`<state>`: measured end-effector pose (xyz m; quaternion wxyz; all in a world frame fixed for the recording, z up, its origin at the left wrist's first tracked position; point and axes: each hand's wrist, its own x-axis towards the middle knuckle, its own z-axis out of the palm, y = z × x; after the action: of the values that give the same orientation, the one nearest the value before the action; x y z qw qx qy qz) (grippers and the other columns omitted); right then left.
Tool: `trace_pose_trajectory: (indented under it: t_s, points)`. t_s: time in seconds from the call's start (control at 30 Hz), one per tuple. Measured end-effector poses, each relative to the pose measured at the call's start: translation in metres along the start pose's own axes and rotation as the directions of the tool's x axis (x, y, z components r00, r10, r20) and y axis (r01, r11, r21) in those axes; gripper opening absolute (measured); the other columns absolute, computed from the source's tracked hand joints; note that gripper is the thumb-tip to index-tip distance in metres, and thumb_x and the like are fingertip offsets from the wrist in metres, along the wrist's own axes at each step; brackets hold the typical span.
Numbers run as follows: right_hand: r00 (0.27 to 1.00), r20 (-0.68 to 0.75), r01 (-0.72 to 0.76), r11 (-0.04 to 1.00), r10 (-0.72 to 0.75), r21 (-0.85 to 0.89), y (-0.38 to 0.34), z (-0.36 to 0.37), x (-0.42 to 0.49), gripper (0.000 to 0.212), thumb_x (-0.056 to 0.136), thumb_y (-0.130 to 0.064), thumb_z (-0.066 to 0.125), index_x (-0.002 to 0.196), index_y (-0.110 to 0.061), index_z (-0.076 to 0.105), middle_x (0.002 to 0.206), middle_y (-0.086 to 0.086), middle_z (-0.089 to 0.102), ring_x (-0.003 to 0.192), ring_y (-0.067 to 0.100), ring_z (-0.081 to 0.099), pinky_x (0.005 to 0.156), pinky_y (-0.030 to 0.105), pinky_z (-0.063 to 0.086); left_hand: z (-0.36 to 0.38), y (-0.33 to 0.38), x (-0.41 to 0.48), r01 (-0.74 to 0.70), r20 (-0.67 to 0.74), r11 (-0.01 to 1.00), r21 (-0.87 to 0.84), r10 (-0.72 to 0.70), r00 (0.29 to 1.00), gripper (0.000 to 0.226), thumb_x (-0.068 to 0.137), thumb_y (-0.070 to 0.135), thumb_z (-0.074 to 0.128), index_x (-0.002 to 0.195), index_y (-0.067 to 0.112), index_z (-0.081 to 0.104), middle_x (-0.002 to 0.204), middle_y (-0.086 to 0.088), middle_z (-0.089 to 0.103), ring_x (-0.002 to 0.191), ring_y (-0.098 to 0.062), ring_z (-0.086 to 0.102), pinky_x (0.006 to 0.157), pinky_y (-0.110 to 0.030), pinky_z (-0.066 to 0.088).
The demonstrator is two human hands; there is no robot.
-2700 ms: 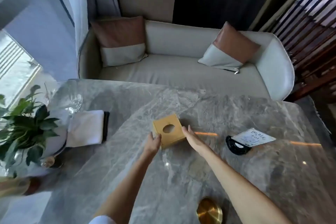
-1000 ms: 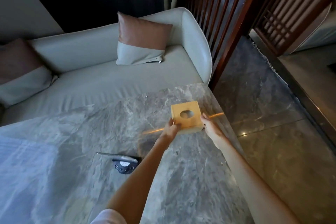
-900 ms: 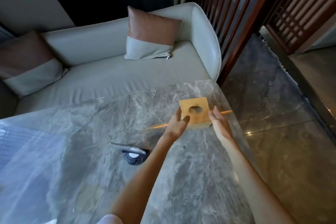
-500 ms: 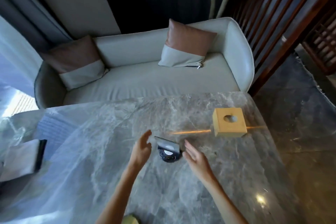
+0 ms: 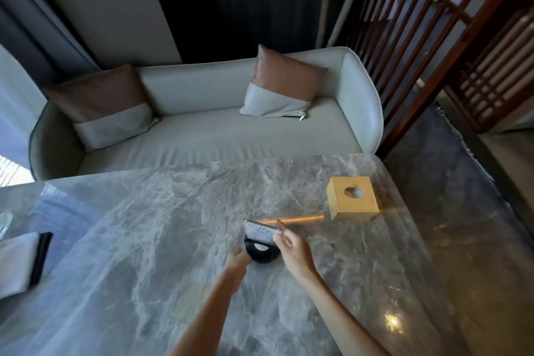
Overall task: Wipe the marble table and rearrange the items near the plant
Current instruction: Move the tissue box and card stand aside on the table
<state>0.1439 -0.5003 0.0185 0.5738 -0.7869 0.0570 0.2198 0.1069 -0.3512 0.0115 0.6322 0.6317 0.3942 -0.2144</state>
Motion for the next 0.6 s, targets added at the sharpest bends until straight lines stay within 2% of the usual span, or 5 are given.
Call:
trace_pose_trajectory:
  t_s: [0.13,0.23,0.37,0.43,0.6]
  points:
    - [0.999,-0.028,-0.033,0.999,0.033,0.022,0.003,0.003,0.005,0.026,0.095,-0.02,0.055,0.108,-0.004,0.069,0.124,-0.031,0.058,0.08,-0.018,0.057,0.071,0.007,0.042,-0.002,-0.019,0.027,0.059,-0.019,0.997,-0.052,-0.06,0.998,0.04,0.065,-0.001,0.044,0.099,0.01,0.062,0.08,-0.007,0.059,0.061,-0.013,0.043,0.053,-0.024,0.03]
    - [0.999,-0.045,-0.025,0.999,0.024,-0.028,0.007,0.001,0.006,0.027,0.094,-0.021,0.057,0.094,0.002,0.069,0.094,-0.037,0.066,0.07,-0.01,0.055,0.062,0.01,0.04,-0.007,-0.024,0.044,-0.026,-0.04,1.0,-0.001,0.026,0.999,0.043,0.074,-0.003,0.046,0.109,0.016,0.062,0.079,-0.002,0.064,0.057,-0.012,0.05,0.045,-0.018,0.036]
    - [0.998,-0.052,-0.026,1.0,0.025,-0.01,0.004,-0.001,0.005,0.023,0.092,-0.025,0.061,0.102,-0.007,0.073,0.098,-0.004,0.076,0.09,0.004,0.064,0.076,0.012,0.046,-0.004,-0.02,0.05,-0.188,0.018,0.98,0.064,0.188,0.982,0.067,0.055,0.0,0.045,0.118,0.017,0.062,0.106,-0.003,0.071,0.105,-0.022,0.065,0.091,-0.034,0.051]
    - [0.999,-0.039,-0.026,1.0,0.026,-0.006,0.004,-0.005,0.004,0.025,0.092,-0.025,0.062,0.111,-0.012,0.072,0.105,-0.001,0.075,0.098,0.007,0.067,0.083,0.014,0.049,0.0,-0.018,0.043,-0.173,0.018,0.982,0.072,0.172,0.985,0.068,0.056,-0.002,0.043,0.118,0.019,0.062,0.105,-0.003,0.071,0.105,-0.022,0.063,0.097,-0.041,0.049]
    - [0.997,-0.065,-0.04,0.999,0.04,0.002,0.02,-0.04,-0.003,0.026,0.091,-0.017,0.064,0.114,-0.006,0.071,0.109,0.001,0.073,0.085,-0.015,0.064,0.078,0.002,0.045,0.04,-0.01,0.008,-0.147,0.012,0.989,0.012,0.147,0.989,0.052,0.06,-0.002,0.043,0.106,0.011,0.063,0.08,-0.008,0.064,0.06,-0.009,0.054,0.05,-0.014,0.044]
